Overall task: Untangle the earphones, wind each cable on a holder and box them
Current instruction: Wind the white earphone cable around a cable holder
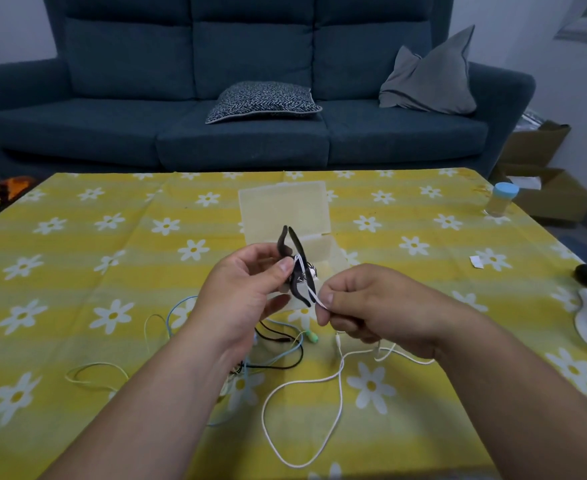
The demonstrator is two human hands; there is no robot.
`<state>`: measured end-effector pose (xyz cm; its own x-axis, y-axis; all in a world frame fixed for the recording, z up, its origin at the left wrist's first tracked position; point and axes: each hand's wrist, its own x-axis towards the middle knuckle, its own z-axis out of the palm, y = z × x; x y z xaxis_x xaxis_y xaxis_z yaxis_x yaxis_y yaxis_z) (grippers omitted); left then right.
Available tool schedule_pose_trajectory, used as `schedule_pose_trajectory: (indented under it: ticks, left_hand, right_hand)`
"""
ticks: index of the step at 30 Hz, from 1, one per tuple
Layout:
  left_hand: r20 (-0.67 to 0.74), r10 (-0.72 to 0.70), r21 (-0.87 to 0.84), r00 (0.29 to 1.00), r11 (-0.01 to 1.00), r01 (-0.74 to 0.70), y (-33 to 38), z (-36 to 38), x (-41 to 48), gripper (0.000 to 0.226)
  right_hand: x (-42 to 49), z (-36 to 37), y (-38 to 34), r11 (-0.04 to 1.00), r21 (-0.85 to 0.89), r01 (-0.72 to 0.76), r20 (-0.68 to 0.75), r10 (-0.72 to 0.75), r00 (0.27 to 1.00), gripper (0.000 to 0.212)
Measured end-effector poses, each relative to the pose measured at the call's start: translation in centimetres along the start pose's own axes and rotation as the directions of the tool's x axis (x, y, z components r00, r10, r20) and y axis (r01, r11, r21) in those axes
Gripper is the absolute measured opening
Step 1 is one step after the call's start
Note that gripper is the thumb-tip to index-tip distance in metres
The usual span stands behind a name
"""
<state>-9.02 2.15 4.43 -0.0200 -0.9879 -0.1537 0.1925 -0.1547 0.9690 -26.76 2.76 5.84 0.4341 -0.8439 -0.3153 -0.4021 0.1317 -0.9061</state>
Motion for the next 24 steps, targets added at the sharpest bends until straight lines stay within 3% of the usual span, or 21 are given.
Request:
schedule_pose_trajectory:
  ticks: [2,5,10,14,16,20,24]
  left_hand:
    - [-0.009,0.004,0.031,1.000,1.000,-0.003,-0.1,0.0,0.0,0.012]
    - [-0.006,0.093,0.227,0.996,0.970,-0.089,-0.6,0.0,0.1,0.013]
    - [0.118,0.075,0.314,0.990,0.943,-0.109,-0.3,0.2,-0.4,0.016]
    - [0.213,0.049,0.363,0.976,0.923,-0.125,-0.3,0.2,-0.5,0.015]
    - [0.250,0.018,0.357,0.968,0.928,-0.109,-0.3,0.2,-0.7,0.013]
    - [0.292,0.001,0.286,0.956,0.954,-0.088,-0.4,0.3,-0.8,0.016]
    - [0.345,0.007,0.150,0.938,0.987,-0.063,-0.2,0.5,-1.0,0.019]
  right_hand:
    - [-0.3,-0.2,-0.4,0.999,0.021,0.033,0.003,-0.033,0.999,0.033]
    - [-0.7,-0.2,-1.1,0.990,0.047,0.135,-0.017,-0.135,0.991,0.030]
    - [-0.7,-0.8,-1.4,0.975,0.057,0.215,-0.295,-0.189,0.937,0.024]
    - [-0.7,-1.2,-1.2,0.955,-0.225,0.191,-0.409,-0.271,0.871,0.024]
    - [-0.7,-1.5,-1.1,0.938,-0.282,0.203,-0.449,-0.316,0.836,0.024]
    - [-0.4,-2.1,-0.8,0.951,-0.236,0.201,-0.515,-0.298,0.804,0.022]
    - [0.0,-1.8,-0.2,0.989,-0.057,0.138,-0.485,-0.148,0.862,0.029]
